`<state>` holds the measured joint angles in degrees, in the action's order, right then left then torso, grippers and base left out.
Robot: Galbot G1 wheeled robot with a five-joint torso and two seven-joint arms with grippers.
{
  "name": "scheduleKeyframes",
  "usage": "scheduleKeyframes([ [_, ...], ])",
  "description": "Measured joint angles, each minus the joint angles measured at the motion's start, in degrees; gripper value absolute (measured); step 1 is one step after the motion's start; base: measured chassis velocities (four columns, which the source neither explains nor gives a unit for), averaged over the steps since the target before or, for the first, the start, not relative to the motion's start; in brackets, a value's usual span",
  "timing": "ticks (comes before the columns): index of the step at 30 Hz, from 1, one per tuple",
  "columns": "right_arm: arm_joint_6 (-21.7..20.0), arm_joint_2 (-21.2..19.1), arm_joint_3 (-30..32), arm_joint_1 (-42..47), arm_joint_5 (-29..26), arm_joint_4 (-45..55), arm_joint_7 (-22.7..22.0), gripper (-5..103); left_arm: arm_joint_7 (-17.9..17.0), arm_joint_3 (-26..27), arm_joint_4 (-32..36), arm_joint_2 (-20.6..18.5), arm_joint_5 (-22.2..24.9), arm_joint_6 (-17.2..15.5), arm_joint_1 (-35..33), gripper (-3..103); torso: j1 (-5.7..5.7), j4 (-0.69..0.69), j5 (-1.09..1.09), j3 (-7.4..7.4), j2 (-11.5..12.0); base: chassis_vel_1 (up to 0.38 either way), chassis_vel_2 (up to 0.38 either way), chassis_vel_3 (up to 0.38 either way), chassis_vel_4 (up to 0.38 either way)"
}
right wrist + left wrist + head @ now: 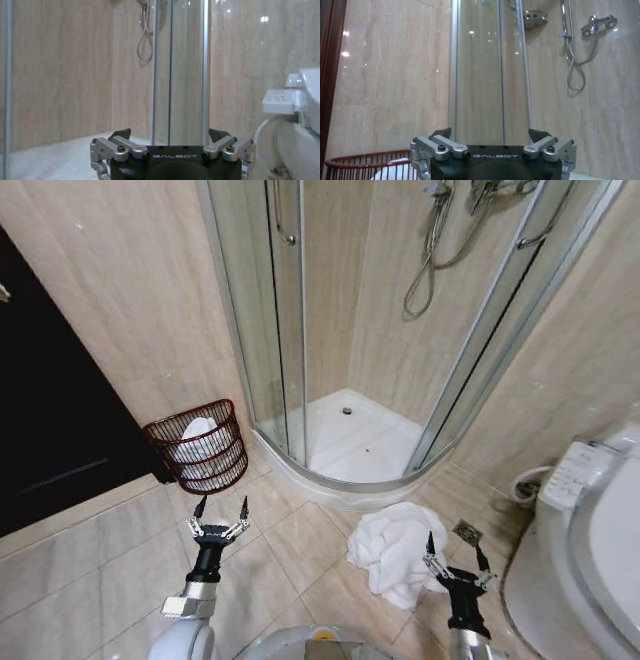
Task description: Discard the used towel into the hamper.
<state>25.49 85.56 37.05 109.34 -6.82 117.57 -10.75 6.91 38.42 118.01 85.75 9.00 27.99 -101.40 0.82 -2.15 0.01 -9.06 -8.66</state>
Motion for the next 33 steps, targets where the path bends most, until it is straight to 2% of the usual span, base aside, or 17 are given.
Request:
scheduleKeyframes([
  [2,-3.3,0.4,1.9,-2.1,-1.9,-1.0,2.7,100,0.0,0.0,-0.4,0.4,-0.2,0.0,0.5,100,0.02,0.00,-0.01,-0.01,0.0,0.000,0.000,0.000,0.000],
  [3,-3.3,0.4,1.9,-2.1,-1.9,-1.0,2.7,100,0.0,0.0,-0.4,0.4,-0.2,0.0,0.5,100,0.02,0.00,-0.01,-0.01,0.0,0.000,0.000,0.000,0.000],
  [5,-8.7,0.0,4.2,-5.7,-4.8,-3.0,5.6,100,-0.1,0.0,-0.4,0.7,-0.4,-0.3,0.6,100,0.02,0.00,0.00,-0.03,0.0,0.000,0.000,0.000,0.000],
  [6,-8.7,0.0,4.2,-5.7,-4.8,-3.0,5.6,100,-0.1,0.0,-0.4,0.7,-0.4,-0.3,0.6,100,0.02,0.00,0.00,-0.03,0.0,0.000,0.000,0.000,0.000],
  [9,-14.4,-1.1,5.9,-10.1,-7.2,-6.3,8.9,100,-0.1,0.0,0.1,1.1,-0.5,-0.7,0.6,100,0.02,0.00,-0.01,-0.04,0.0,0.000,0.000,0.000,0.000],
  [10,-17.9,-2.4,5.8,-12.2,-8.2,-8.5,10.8,100,-0.1,0.0,0.3,1.2,-0.6,-0.9,0.6,100,0.03,-0.02,0.01,-0.04,0.0,0.000,0.000,0.000,0.000],
  [11,-17.9,-2.4,5.8,-12.2,-8.2,-8.5,10.8,100,-0.1,0.0,0.3,1.2,-0.6,-0.9,0.6,100,0.03,-0.02,0.01,-0.04,0.0,0.000,0.000,0.000,0.000],
  [13,-22.4,-4.3,4.3,-15.2,-9.5,-11.9,13.0,100,-0.2,0.0,0.3,1.1,-0.7,-1.0,0.6,100,0.03,0.00,0.00,-0.05,-0.1,0.000,0.000,0.000,0.000],
  [18,-26.4,-5.9,2.8,-19.5,-9.4,-17.1,15.8,100,-0.4,0.3,0.2,0.9,-0.6,-0.9,0.6,100,0.03,-0.01,0.00,-0.06,-0.1,0.000,0.000,0.000,0.000],
  [21,-31.8,-6.4,1.8,-23.8,-9.7,-22.6,17.5,100,-1.0,0.6,-0.1,0.3,-0.4,-0.6,0.4,100,0.04,-0.01,0.00,-0.07,-0.1,0.000,0.000,0.000,0.000],
  [27,-34.7,-6.0,1.4,-27.2,-10.0,-28.4,18.5,100,-1.1,0.7,-0.4,-0.5,0.0,-0.4,0.7,100,0.03,0.00,-0.01,-0.07,-0.1,0.000,0.000,0.000,0.000],
  [33,-35.7,-5.6,1.6,-30.5,-9.7,-33.9,20.2,100,-1.1,0.8,-0.4,-1.1,0.2,-0.4,0.8,100,0.04,0.00,-0.01,-0.08,-0.1,0.000,0.000,0.000,0.000],
])
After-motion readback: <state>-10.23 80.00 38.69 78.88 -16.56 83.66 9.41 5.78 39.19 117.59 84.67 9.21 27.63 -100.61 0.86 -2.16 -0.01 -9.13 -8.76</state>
